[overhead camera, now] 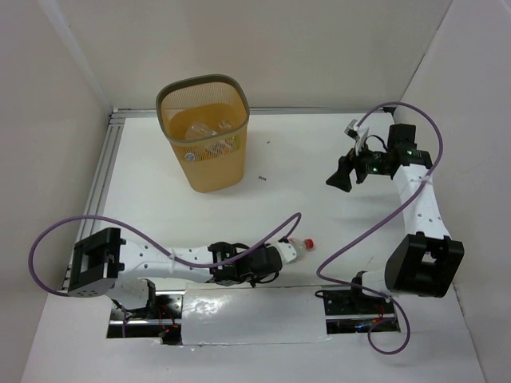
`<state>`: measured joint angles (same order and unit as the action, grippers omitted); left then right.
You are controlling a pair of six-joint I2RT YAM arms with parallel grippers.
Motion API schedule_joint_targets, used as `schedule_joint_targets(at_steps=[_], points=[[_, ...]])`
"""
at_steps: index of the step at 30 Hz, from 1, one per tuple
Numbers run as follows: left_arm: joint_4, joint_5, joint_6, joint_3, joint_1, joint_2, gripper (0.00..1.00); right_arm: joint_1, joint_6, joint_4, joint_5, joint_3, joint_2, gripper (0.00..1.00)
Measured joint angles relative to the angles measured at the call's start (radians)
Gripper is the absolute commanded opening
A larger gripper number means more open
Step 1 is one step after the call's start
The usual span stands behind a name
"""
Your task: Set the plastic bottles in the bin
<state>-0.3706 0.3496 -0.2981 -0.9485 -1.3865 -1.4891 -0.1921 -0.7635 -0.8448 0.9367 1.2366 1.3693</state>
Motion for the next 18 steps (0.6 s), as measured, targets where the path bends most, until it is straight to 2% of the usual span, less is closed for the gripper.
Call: schedule_joint_targets(at_steps=[1,3,9,13,18], points=[[-0.004,0.006,0.006,0.0,0.0,0.006,0.73,0.001,-0.009,-0.005,-0.004,-0.001,0.0,1.0],[-0.004,0.028,0.005,0.0,0.0,0.022,0.89,0.005,-0.038,-0.011,-0.017,-0.006,0.0,1.0],[0.018,0.057,0.091,-0.073,0.0,0.017,0.91,0.009,-0.072,-0.024,-0.043,-0.035,0.0,1.0],[0.08,0.044,0.165,-0.147,0.006,-0.064,0.91,0.009,-0.08,-0.024,-0.043,-0.045,-0.002,1.0],[0.124,-0.004,0.216,-0.163,0.043,-0.172,0.91,0.005,-0.083,-0.031,-0.044,-0.067,-0.017,1.0]])
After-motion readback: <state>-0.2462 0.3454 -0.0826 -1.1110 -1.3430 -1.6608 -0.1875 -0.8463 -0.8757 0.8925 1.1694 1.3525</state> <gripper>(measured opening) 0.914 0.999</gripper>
